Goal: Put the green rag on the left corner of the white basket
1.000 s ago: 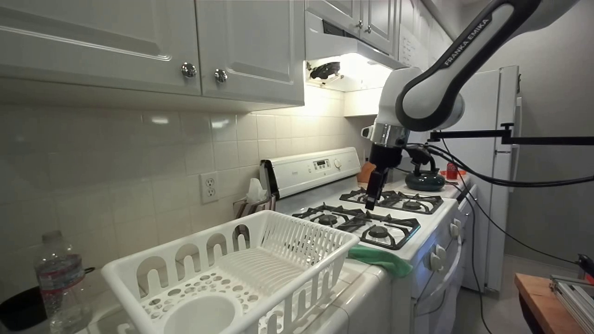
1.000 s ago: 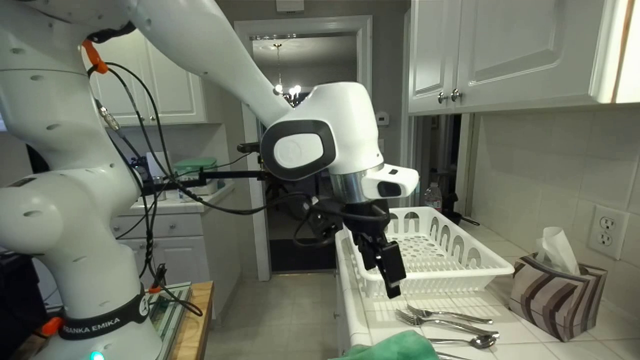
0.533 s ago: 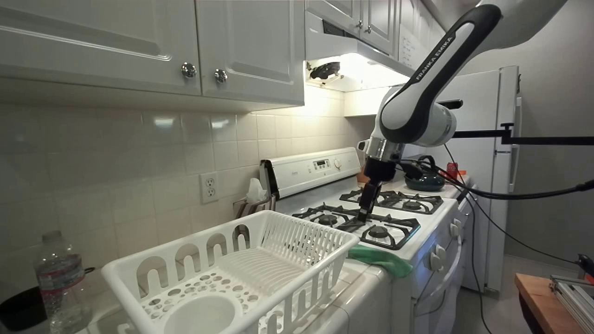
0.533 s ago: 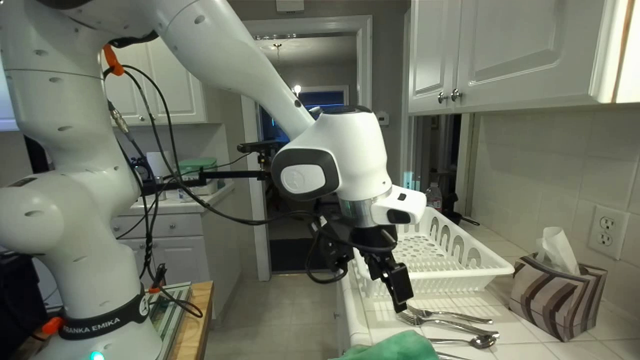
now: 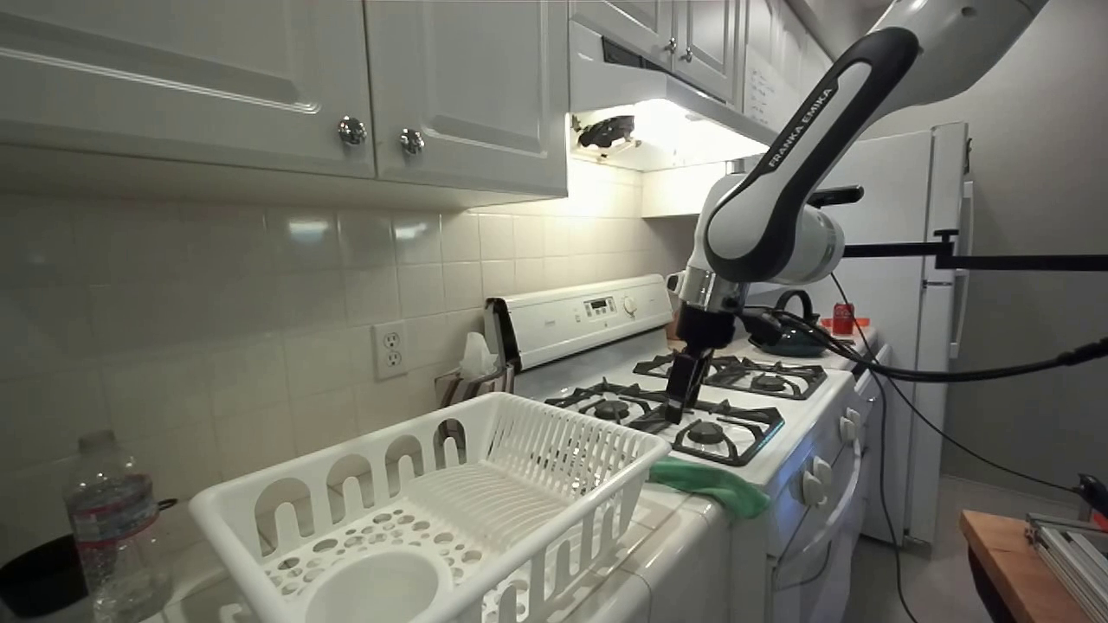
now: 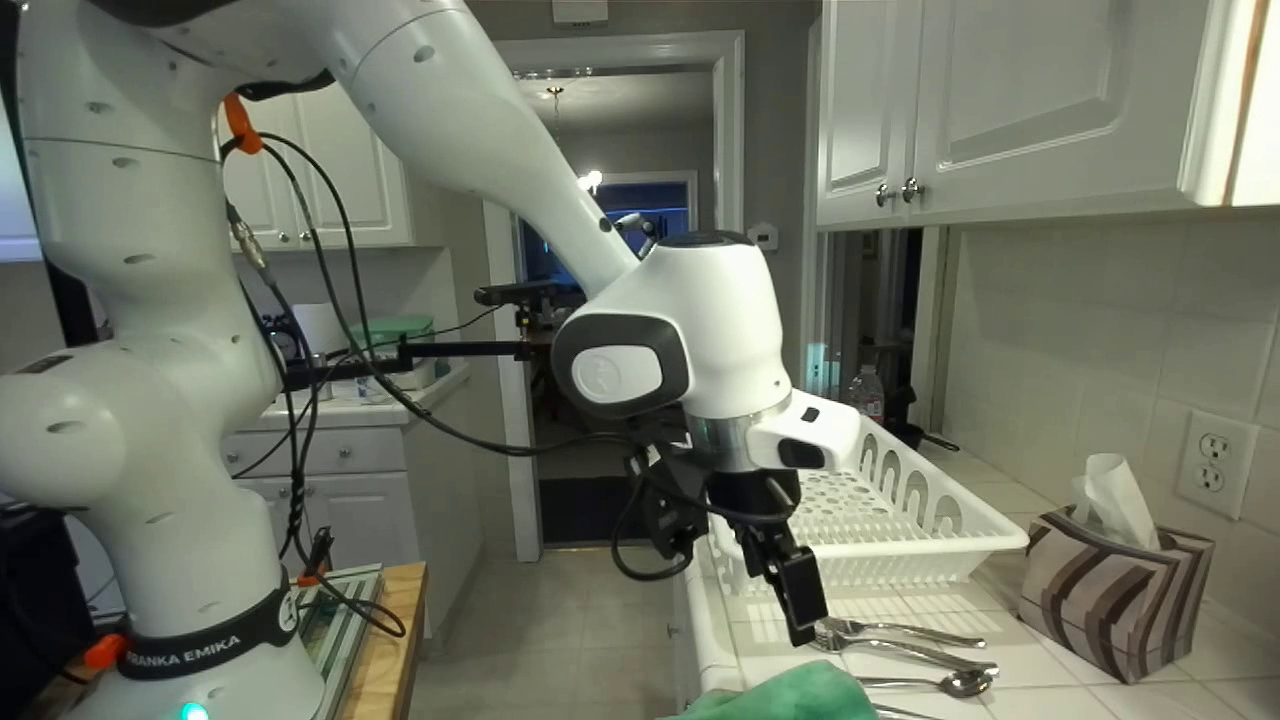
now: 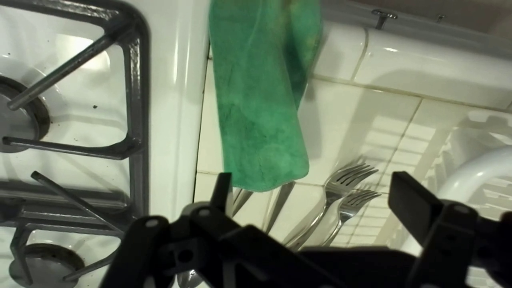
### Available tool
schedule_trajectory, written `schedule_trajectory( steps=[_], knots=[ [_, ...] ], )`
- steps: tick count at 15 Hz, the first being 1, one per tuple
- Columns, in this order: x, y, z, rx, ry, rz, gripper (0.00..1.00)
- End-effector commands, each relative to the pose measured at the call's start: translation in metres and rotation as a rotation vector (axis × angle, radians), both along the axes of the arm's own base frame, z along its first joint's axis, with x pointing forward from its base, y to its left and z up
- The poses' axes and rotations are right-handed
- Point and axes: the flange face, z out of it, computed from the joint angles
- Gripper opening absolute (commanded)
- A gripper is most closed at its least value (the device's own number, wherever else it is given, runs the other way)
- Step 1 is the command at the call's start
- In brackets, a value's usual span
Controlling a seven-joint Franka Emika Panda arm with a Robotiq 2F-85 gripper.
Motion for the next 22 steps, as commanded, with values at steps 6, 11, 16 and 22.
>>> schedule_trajectory(
  steps=[6,11,16,22],
  knots=[
    [0.014,0.001,-0.03,-0.009,-0.008,-0.035,1.0],
    [0.027,-0.007,-0.049,-0.029,-0.027,-0.057,1.0],
    [0.035,-0.009,-0.07,-0.055,-0.029,-0.054,1.0],
    [0.04,-0.01,-0.084,-0.066,-0.017,-0.062,0.59]
  ],
)
